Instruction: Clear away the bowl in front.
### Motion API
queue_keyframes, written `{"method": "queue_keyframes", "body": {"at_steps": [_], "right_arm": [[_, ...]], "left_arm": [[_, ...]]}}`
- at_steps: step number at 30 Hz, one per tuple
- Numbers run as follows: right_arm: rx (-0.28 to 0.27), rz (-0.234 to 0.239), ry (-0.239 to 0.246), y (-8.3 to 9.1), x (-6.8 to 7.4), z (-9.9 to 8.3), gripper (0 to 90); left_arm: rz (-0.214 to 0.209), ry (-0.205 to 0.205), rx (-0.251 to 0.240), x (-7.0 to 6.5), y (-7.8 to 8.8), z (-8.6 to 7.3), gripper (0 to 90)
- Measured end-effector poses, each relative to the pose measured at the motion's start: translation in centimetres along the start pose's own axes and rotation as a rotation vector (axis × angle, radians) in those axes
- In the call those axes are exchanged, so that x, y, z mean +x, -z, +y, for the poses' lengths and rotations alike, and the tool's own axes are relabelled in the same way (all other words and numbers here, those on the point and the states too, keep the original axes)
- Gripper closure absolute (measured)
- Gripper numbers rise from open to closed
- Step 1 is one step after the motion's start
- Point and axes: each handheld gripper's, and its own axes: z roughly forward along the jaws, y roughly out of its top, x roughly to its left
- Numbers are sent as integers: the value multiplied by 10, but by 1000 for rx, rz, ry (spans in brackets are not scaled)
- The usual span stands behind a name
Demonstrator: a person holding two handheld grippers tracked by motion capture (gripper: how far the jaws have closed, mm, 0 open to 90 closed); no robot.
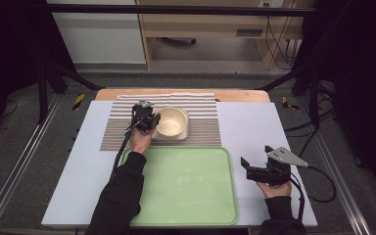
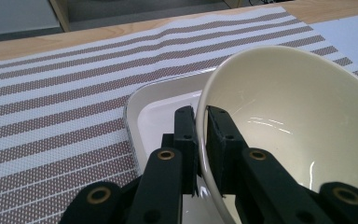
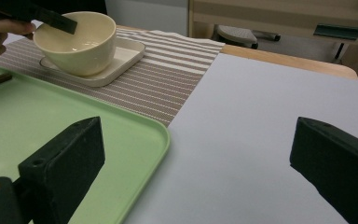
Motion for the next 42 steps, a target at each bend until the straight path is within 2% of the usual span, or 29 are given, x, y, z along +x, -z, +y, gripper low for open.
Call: {"method": "queue_keyframes", "body": {"at_steps": [6,11,15,20,25,32,42], "right_arm": [[-1,0,0,0,0,0,34],[0,0,-2,0,0,0,34],[1,-1,1,0,0,0,34],[0,-4,0,1,0,0,33],[-3,-4,1,1,0,0,33],[-3,-5,1,2,2,1,33],[-4,-9,8,2,2,1,33]], "left_arm": [[13,-16,-22,-2,5,0,820],[1,9,-51,3,12,1,820],[7,0,-69,4,22,5,819],[-6,-10,-98,4,38,9,819],[-33,-25,-127,1,59,12,819],[-74,-67,-156,-7,86,11,818],[-141,-115,-183,-20,119,-3,818]]}}
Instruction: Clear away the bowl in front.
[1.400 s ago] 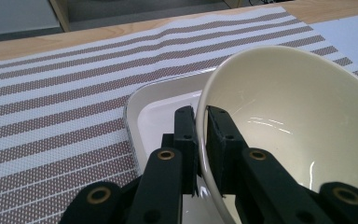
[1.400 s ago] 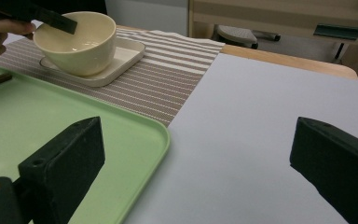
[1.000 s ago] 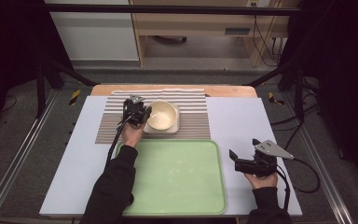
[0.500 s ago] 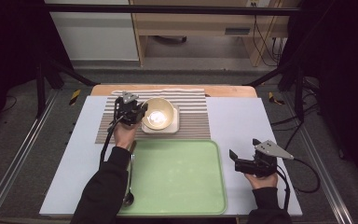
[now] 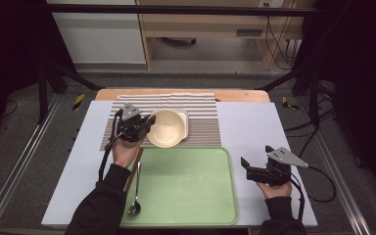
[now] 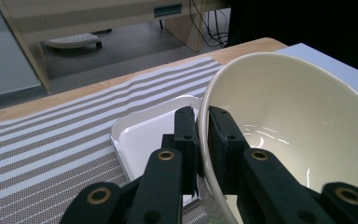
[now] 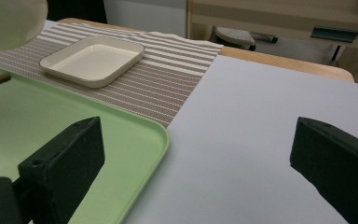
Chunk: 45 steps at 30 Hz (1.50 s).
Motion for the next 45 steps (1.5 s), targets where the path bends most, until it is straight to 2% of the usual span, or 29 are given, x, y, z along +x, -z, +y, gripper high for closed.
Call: {"method": "queue_keyframes", "body": {"at_steps": [9,15,18,22,25,29,33,37,41,45], "right_arm": [[0,-2,4,1,0,0,33],[5,-2,6,0,1,-1,33],[4,-1,7,0,1,-1,33],[3,1,7,0,1,-1,33],[2,3,4,1,2,-1,33],[3,3,7,1,2,-1,33],[2,4,7,1,2,0,33],[3,6,4,0,2,-1,33],[4,6,6,0,2,-1,33],[1,7,6,0,2,-1,33]], "left_arm": [[-43,-37,1,-16,24,-18,818],[-57,-58,24,-22,31,-31,818],[-63,-47,29,-23,32,-37,817],[-54,-56,57,-24,27,-45,817],[-58,-41,79,-24,21,-52,817],[-52,-47,109,-26,12,-59,814],[-73,-24,133,-26,3,-65,816],[-68,-34,154,-27,-5,-68,813],[-82,-3,155,-26,-10,-71,814],[-79,5,158,-25,-13,-72,815]]}}
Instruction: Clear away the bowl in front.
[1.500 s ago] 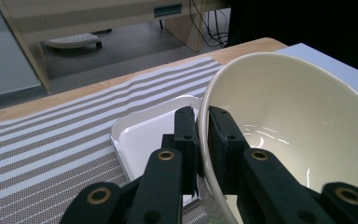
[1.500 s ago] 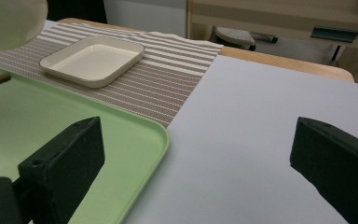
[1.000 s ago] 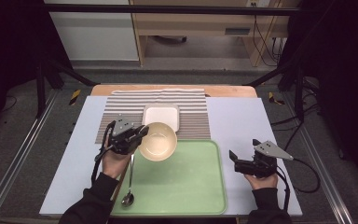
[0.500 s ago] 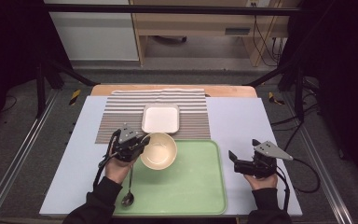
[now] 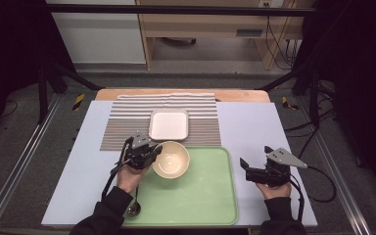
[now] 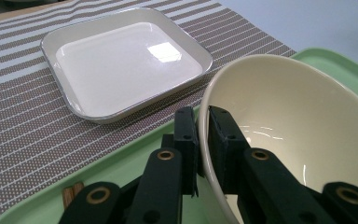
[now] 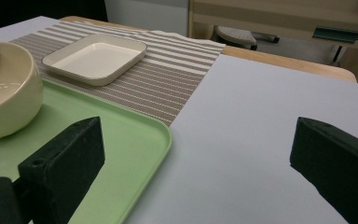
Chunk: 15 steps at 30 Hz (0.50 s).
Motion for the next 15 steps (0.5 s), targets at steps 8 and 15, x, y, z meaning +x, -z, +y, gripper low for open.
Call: {"method": "queue_keyframes", "body": {"at_steps": [8,15], "right_arm": [[5,-1,3,-1,1,0,33],[5,-1,4,-1,1,0,33]], "left_arm": [[3,27,24,6,-5,-2,816],[22,32,39,10,-9,-4,806]]}}
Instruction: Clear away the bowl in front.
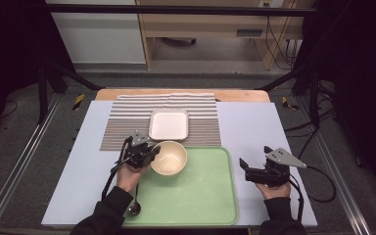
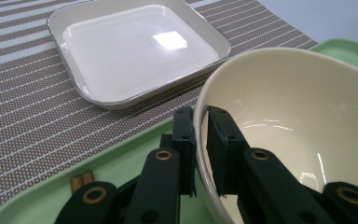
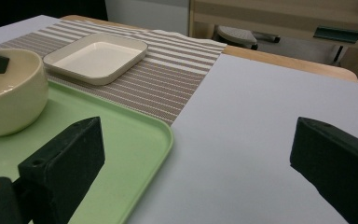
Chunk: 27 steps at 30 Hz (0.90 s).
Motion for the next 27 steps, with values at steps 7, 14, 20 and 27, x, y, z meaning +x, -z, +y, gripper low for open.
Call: {"method": "queue_keyframes", "body": {"at_steps": [7,14,20,27], "right_arm": [[-1,2,-2,0,1,0,33],[-5,1,-5,1,0,0,33],[-4,-1,-7,1,0,0,32],[-6,-5,-10,1,-1,1,32]], "left_arm": [[11,-49,-14,-3,1,1,701],[8,-57,-96,2,22,7,515],[27,-60,-162,7,41,16,398],[42,-51,-193,17,52,28,328]]}}
